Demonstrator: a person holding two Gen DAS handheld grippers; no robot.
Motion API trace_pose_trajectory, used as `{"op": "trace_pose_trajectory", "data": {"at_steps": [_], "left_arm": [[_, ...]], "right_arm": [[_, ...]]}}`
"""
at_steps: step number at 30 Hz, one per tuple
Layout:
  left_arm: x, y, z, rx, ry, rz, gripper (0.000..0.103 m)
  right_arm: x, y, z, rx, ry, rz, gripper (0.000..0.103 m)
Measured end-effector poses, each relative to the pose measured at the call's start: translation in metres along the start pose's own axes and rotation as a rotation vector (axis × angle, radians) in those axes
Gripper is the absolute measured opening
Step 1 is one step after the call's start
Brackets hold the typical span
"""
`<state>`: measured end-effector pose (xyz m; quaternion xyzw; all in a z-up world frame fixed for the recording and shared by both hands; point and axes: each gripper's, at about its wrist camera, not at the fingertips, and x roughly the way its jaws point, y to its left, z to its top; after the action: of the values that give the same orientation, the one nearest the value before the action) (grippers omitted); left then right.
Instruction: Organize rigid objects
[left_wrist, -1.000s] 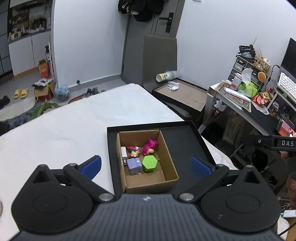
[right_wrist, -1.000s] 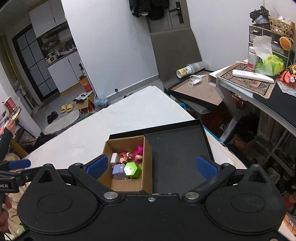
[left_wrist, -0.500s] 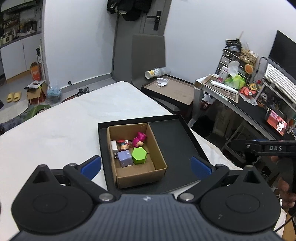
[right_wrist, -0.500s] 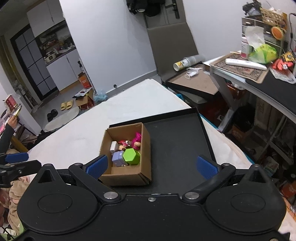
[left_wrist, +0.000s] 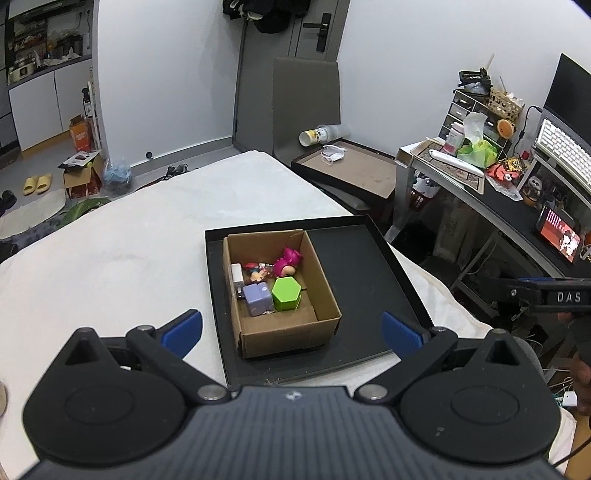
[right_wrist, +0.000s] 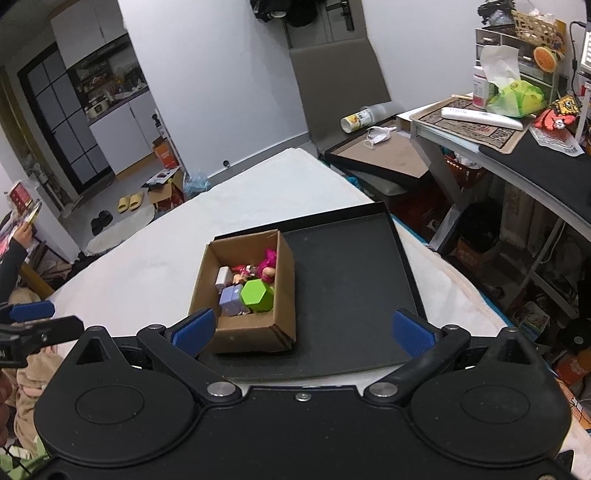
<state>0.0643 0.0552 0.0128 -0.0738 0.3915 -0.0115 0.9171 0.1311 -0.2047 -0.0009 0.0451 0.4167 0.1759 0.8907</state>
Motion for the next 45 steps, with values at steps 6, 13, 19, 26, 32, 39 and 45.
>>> {"op": "trace_pose_trajectory", "data": {"at_steps": [6,13,19,26,32,39,45], "left_arm": [[0.002,0.001,-0.002,0.005,0.008,0.005,0.102],[0.002,0.000,-0.004,0.011,0.012,0.001,0.102],[0.003,-0.002,-0.004,0.013,0.020,-0.004,0.102],[0.006,-0.004,-0.007,0.020,0.032,0.000,0.102],[0.004,-0.008,-0.006,0.029,0.029,0.001,0.102],[0.003,-0.009,-0.007,0.032,0.030,0.007,0.102],[0.004,-0.011,-0.009,0.036,0.034,0.008,0.102]], "right_arm": [[0.000,0.008,-0.005,-0.007,0.018,0.013,0.103],[-0.001,0.010,-0.008,-0.005,0.025,0.009,0.103],[-0.002,0.010,-0.009,-0.003,0.026,0.003,0.103],[0.000,0.007,-0.013,0.011,0.031,-0.008,0.103],[-0.003,0.006,-0.014,0.012,0.021,-0.016,0.103],[-0.005,0.003,-0.014,0.015,0.021,-0.019,0.103],[-0.006,0.002,-0.015,0.012,0.017,-0.020,0.103]]}}
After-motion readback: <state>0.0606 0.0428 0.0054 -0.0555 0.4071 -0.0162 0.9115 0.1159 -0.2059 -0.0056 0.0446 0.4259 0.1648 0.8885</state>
